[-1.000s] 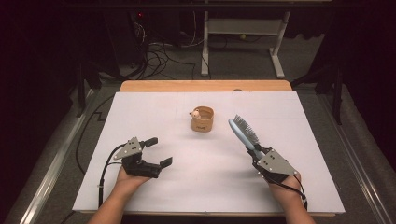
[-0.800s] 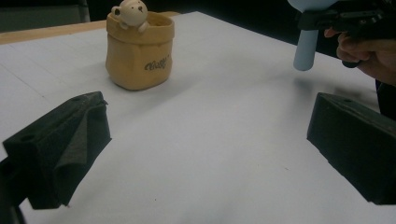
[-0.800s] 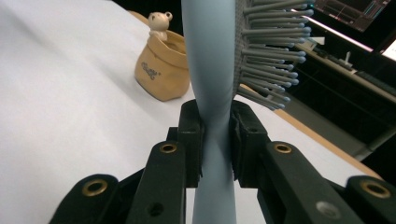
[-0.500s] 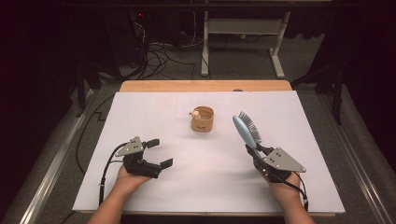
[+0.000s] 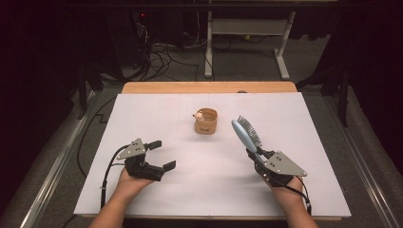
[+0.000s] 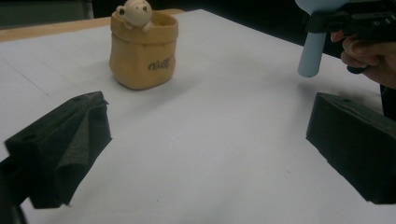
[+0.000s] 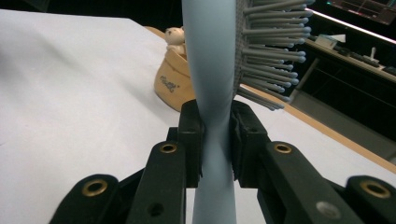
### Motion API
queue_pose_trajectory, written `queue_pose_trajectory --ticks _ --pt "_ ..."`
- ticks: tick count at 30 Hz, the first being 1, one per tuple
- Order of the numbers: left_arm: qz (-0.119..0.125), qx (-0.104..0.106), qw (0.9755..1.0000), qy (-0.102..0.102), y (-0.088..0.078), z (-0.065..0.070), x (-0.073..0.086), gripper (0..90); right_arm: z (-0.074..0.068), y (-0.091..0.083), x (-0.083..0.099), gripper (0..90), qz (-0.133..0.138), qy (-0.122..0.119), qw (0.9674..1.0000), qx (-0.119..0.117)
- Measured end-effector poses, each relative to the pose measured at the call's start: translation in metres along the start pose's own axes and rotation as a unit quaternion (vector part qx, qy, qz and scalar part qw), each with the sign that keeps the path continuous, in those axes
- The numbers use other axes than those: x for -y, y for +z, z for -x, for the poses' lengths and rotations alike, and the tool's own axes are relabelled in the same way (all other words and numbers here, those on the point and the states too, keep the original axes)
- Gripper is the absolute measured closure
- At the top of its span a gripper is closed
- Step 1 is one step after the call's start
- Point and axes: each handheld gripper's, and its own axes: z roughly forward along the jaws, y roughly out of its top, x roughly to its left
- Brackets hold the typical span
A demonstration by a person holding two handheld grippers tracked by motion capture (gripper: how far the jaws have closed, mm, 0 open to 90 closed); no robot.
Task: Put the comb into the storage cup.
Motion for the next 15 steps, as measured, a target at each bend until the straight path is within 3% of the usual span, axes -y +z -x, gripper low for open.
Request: queue_pose_trajectory --ticks 8,15 --pt "0.015 0.020 0.9994 0.025 0.003 0.011 -0.013 2.3 -0.004 0.009 -0.004 77.5 0.008 0.021 0.9987 -0.045" --pt "0.007 0.026 0.9994 0.023 0.006 0.012 -0.016 3.7 -0.008 0.020 -0.012 77.5 0.024 0.044 0.9949 -0.087"
